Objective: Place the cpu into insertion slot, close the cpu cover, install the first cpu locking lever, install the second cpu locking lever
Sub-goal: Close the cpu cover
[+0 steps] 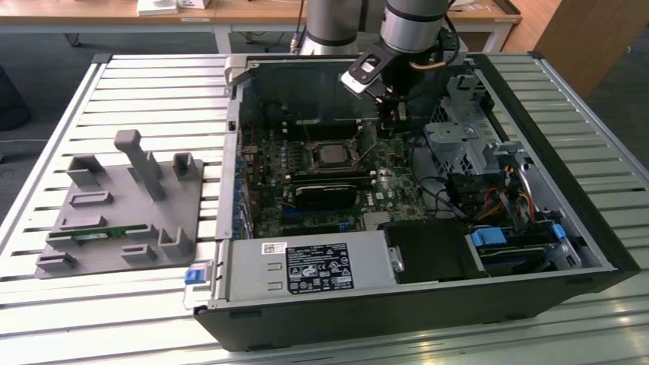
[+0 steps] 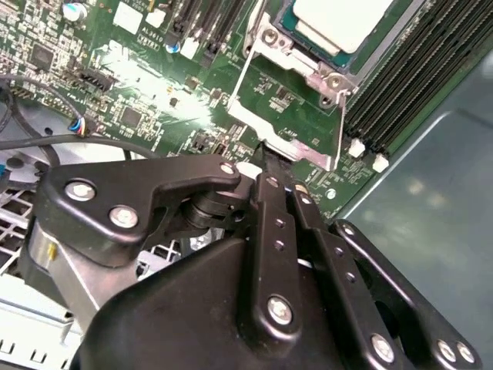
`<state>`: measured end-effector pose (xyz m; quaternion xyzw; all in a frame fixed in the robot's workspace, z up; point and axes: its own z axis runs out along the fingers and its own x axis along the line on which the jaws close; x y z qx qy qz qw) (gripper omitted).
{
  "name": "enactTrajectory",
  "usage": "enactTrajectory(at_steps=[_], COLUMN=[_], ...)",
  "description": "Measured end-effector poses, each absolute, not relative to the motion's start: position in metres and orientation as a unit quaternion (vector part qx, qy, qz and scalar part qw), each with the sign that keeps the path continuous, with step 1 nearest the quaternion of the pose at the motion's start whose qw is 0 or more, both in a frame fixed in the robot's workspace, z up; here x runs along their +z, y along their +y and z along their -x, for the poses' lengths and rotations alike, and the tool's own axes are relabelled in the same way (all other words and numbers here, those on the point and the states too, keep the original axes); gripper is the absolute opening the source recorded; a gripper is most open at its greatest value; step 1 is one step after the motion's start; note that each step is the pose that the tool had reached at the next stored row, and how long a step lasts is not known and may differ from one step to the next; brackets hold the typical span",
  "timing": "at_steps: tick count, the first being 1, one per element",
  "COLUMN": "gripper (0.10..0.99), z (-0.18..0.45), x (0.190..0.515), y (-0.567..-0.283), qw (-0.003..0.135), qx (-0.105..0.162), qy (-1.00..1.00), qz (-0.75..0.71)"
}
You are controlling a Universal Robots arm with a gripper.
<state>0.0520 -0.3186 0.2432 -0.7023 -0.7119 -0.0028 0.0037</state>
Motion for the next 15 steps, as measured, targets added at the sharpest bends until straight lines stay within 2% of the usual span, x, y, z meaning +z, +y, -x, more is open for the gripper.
enactTrajectory(at_steps=[15], gripper=[0.106], z=[-0.0469], x=[0.2427], y=[-0.3186], qw=[0.004], qx=[-0.003], qy=[-0.712], qz=[0.702])
